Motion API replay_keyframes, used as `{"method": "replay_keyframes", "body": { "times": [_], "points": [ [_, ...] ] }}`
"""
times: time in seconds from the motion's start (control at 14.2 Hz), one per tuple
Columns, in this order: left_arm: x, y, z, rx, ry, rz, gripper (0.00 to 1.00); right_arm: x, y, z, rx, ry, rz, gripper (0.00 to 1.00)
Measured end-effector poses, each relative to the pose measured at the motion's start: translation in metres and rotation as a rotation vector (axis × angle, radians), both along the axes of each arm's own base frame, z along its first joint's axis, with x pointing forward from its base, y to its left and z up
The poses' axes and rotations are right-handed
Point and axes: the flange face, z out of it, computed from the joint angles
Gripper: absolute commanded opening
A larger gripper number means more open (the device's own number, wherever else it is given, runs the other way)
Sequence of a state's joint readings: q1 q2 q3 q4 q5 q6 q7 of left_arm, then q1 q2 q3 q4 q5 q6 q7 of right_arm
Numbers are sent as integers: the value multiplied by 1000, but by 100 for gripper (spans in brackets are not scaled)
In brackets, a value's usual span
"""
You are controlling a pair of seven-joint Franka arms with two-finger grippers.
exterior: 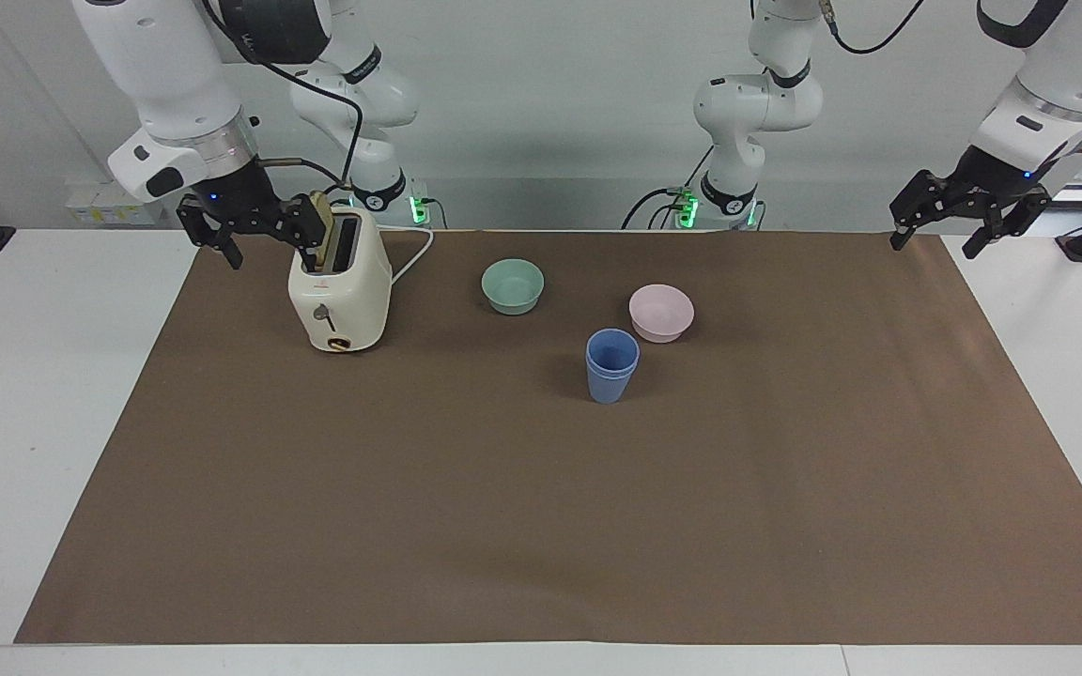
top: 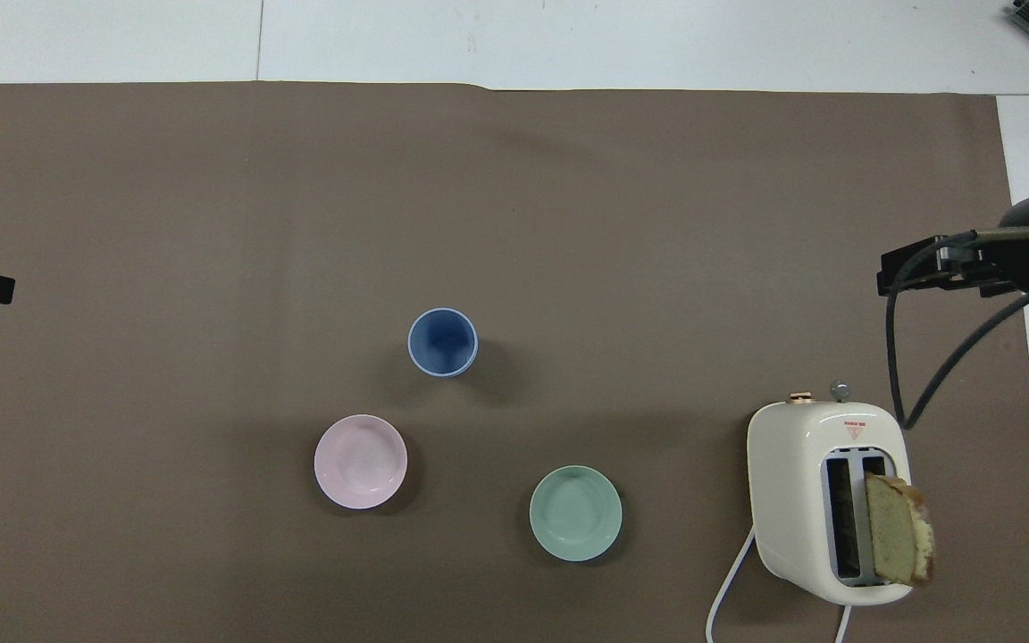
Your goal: Stack blue cups with both arms
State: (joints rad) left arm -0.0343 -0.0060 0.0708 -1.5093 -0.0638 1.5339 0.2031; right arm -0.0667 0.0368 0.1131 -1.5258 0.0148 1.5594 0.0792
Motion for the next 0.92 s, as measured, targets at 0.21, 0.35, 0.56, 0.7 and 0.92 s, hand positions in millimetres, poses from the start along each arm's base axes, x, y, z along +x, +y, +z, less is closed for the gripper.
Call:
{"method": "replay_keyframes", "body": {
  "times": [0.21, 0.35, 0.56, 0.7, 0.92],
  "points": [
    [0, -1, 0, 0, 1, -2, 100, -1, 1, 0, 4, 0, -4, 100],
    [0, -1, 0, 4, 1, -2, 100, -1, 1, 0, 4, 0, -3, 100],
    [-2, 0, 1, 17, 3, 1, 100, -1, 1, 0, 4, 0, -2, 100],
    [-4, -1, 3, 17, 5, 15, 100, -1, 1, 0, 4, 0, -4, 100],
    [-5, -3, 4, 18, 8, 25, 100, 1, 0, 2, 5, -17, -7, 100]
  ]
}}
